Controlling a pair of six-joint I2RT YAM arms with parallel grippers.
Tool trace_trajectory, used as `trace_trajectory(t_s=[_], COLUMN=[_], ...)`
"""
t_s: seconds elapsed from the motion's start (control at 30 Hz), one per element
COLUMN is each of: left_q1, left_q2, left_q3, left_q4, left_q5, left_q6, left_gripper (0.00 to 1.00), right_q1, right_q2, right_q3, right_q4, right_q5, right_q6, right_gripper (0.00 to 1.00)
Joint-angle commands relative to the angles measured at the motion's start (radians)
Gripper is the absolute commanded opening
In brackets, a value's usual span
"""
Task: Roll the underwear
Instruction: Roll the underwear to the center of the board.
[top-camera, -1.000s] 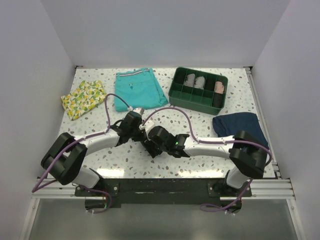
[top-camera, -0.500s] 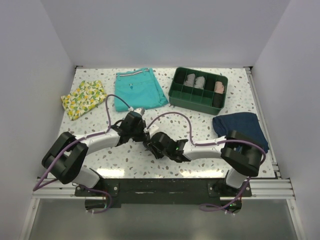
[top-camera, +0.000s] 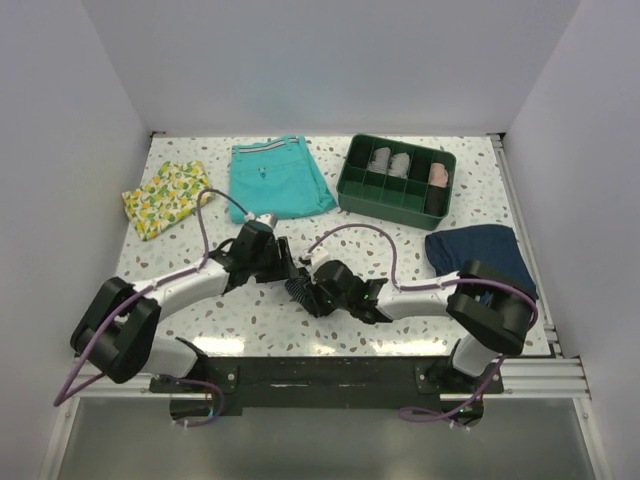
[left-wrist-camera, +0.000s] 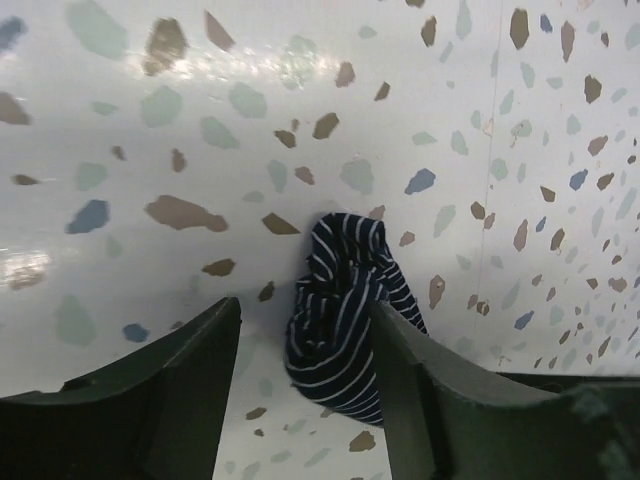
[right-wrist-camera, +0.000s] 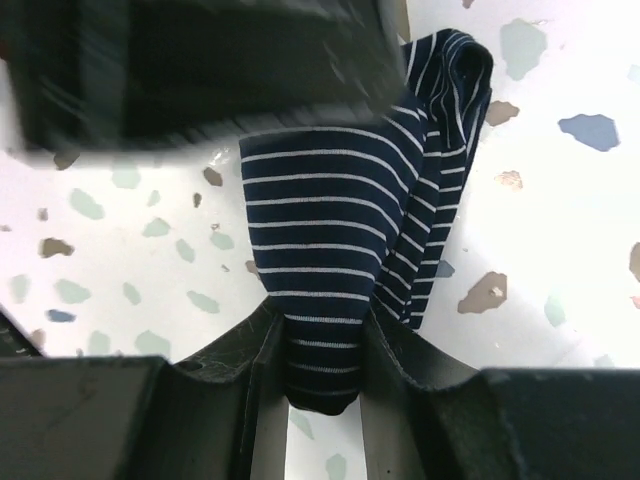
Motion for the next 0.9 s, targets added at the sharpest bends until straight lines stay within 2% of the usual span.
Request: trace_trajectory(t_s=[0.0, 0.17, 0.27, 0.43, 0.67, 0.87], left_q1=[0.092, 0.111, 0.111, 0.111, 0.108, 0.067], left_q2=[-0.124, -0.23, -0.264, -0.288, -0.267, -0.243], left_q3=[-0.021, -0.052, -0.087, -0.159, -0.202, -0.203], left_q4=[-0.064, -0.056, -0.009, 0.08, 0.159, 0.198], left_q5=[-0.037, -0.027, 0.016, 0.099, 0.153, 0.156], left_q6=[0.032, 0.044, 0.044, 0.047, 0.05, 0.023], left_gripper=[0.63, 0.66, 0.67, 0.68, 0.69, 0.71], right_q1=[-0.084, -0.163, -0.18, -0.186, -0.238, -0.243], right_q2=[0.013, 0.075, 0.119, 0.11, 0.204, 0.242], right_q3=[-0.097, -0.119, -0.116, -0.076, -0.088, -0.083], right_q4=[0.07, 0.192, 0.237, 0.109, 0.137, 0.147], right_q5=[-0.235, -0.48, -0.561, -0.548, -0.632, -0.643], right_q6=[0.118, 0.204, 0.327, 0.426, 0.541, 0.561], right_gripper=[0.11, 0.11, 0.11, 0.11, 0.11, 0.12])
